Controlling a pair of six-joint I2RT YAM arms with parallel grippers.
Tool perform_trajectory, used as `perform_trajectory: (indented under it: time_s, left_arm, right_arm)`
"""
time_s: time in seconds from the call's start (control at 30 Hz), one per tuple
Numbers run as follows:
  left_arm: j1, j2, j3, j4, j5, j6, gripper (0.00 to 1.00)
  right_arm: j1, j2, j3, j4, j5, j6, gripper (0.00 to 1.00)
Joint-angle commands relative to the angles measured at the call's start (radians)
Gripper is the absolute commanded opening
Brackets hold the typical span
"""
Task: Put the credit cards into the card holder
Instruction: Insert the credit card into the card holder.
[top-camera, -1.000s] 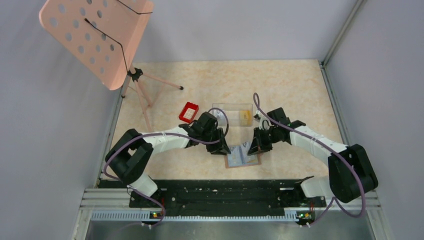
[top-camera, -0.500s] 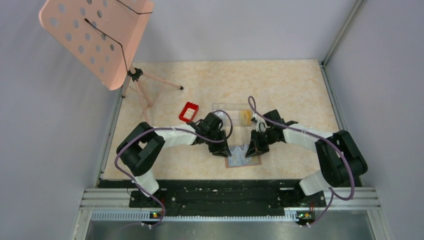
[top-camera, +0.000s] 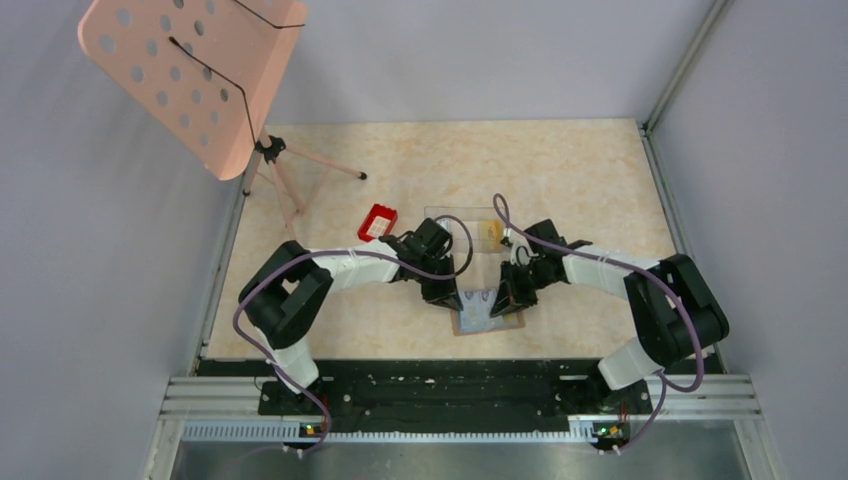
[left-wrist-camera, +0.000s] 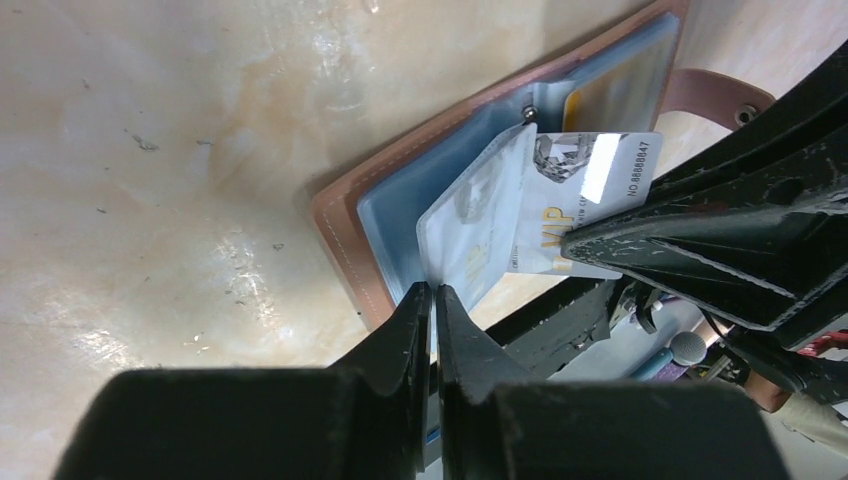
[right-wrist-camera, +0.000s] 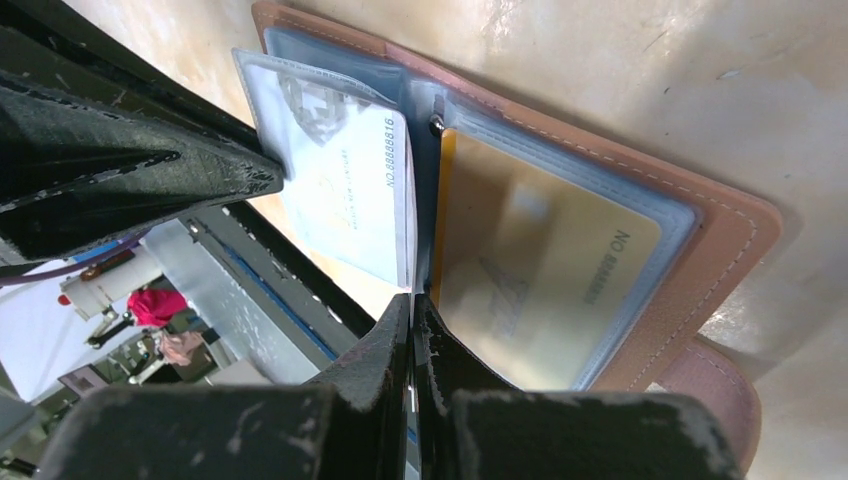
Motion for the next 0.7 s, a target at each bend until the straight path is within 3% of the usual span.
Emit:
perform_trajectory:
  time_s: [0.0, 0.33, 0.4, 0.5, 0.67]
  left_arm:
    - [-0.013, -0.041, 0.069, 0.013, 0.015, 0.019, 0.09]
    - [-0.057, 0.022, 0.147, -0.034, 0.021, 0.034, 0.26]
    - [-0.058, 0.035, 0.155, -0.052, 0.016, 0.032, 0.22]
    - [-0.058, 0.044, 0.175, -0.124, -0.033, 0.042, 0.01]
    - [-0.055, 0.023, 0.181, -0.233, -0.127, 0.077, 0.00]
  right_arm:
    - [0.015, 0.010, 0.041, -0.012, 0.008, -0.035, 0.00]
    - [0.015, 0.004, 0.059, -0.027, 0.005, -0.035, 0.00]
    - [0.015, -0.001, 0.071, -0.034, 0.004, -0.034, 0.00]
    - [0.015, -0.018, 0.100, -0.054, 0.014, -0.033, 0.00]
    - [0.015, -0.053, 0.176, -0.105, 0.035, -0.032, 0.00]
